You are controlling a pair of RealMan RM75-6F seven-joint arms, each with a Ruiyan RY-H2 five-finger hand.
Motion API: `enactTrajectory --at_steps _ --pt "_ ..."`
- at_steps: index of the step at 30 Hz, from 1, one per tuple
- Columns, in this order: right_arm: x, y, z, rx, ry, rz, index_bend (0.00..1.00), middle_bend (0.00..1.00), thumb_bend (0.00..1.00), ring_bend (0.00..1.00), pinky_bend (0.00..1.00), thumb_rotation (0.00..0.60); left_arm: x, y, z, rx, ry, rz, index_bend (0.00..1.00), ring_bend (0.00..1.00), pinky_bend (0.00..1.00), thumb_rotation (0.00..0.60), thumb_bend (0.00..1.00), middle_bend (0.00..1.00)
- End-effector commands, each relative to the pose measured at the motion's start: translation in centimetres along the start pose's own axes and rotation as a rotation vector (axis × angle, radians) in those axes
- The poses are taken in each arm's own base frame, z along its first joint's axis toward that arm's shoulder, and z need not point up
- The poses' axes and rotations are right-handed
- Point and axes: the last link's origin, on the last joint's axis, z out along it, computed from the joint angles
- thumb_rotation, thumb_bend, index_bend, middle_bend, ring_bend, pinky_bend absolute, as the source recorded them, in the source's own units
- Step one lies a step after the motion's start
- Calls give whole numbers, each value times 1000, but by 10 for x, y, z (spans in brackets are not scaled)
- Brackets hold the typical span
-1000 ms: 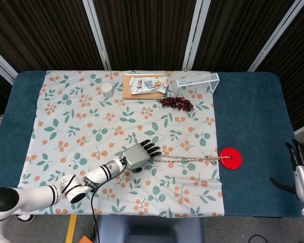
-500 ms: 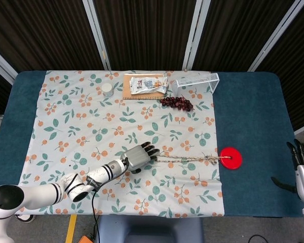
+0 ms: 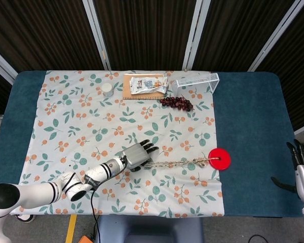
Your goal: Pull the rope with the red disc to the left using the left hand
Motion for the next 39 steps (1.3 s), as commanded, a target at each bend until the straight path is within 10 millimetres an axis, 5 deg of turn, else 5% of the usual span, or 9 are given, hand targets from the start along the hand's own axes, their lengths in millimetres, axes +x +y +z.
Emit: enactTrajectory --at_steps 1,12,22,30,39 --pt "0 -1 0 2 0 -1 0 0 67 0 0 600 -1 -1 -2 5 -5 4 653 0 48 600 383 0" --pt "-2 -3 0 8 -7 -5 0 0 67 0 0 600 0 -15 -19 66 45 -68 825 0 55 600 681 0" --pt "-5 -9 1 23 -21 -16 0 0 67 0 0 600 -23 -41 -77 203 187 -158 842 0 118 600 758 101" --pt "-8 -14 1 37 -31 -24 0 0 67 0 0 600 -46 -76 -151 376 280 -261 862 0 124 600 808 127" --pt "-12 -22 6 66 -44 -53 0 0 67 0 0 600 -95 -168 -290 1028 361 -196 871 0 129 600 823 174"
